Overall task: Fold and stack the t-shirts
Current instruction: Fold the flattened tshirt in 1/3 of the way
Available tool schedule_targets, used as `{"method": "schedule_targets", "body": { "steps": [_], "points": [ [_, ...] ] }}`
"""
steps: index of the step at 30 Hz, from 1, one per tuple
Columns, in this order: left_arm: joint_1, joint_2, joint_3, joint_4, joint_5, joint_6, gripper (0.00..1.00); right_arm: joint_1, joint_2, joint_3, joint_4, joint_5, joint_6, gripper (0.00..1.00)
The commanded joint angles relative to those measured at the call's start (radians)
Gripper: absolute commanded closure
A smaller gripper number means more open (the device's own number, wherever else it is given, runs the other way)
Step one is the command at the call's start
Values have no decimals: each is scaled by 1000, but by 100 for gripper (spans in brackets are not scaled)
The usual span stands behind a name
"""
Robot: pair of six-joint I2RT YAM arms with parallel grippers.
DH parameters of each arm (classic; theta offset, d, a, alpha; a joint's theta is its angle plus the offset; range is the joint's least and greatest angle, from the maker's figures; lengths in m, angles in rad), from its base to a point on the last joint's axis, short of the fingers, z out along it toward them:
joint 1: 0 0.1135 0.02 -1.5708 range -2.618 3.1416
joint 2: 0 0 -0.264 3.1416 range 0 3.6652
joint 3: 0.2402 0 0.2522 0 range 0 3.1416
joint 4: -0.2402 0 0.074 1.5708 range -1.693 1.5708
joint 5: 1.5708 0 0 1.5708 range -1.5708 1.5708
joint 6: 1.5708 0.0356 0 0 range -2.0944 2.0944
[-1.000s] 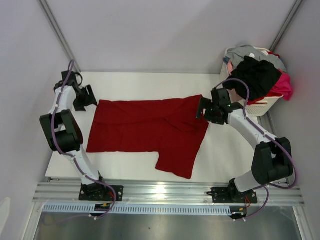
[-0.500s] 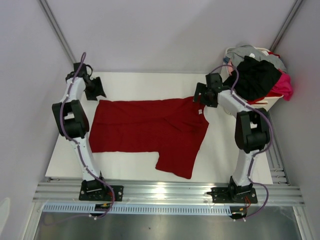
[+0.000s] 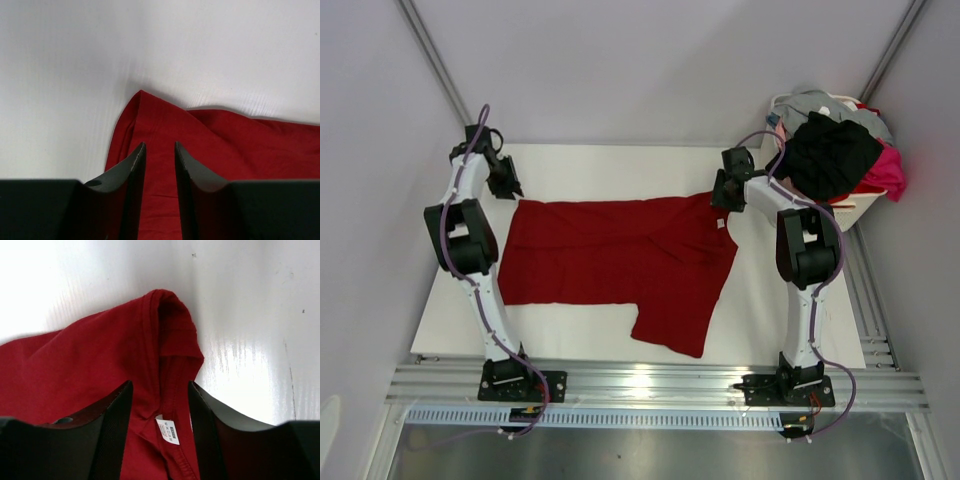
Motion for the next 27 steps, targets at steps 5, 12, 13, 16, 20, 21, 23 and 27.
{"method": "schedule_targets", "body": {
  "steps": [5,12,13,16,20,21,23,27],
  "points": [
    [5,14,6,7,10,4,62,8,-10,16,17,51,-22,52],
    [3,40,18,-20,-18,2,52,6,-13,5,28,42,-18,51],
    [5,52,26,-32,-16,2,58,6,-11,7,30,40,-18,51],
    [5,56,24,-36,-10,4,81,6,-11,11,27,31,-15,52],
    [5,24,19,-45,28,7,100,3,-28,22,5,4,-30,49],
    [5,3,16,-45,31,8,99,5,-60,26,1,-3,-33,44],
    [6,-95,-11,-25,27,8,83,6,-114,22,2,-44,-77,34],
    [29,-268,-69,-17,-5,2,33,11,-264,7,-55,-44,-122,1]
  ]
}}
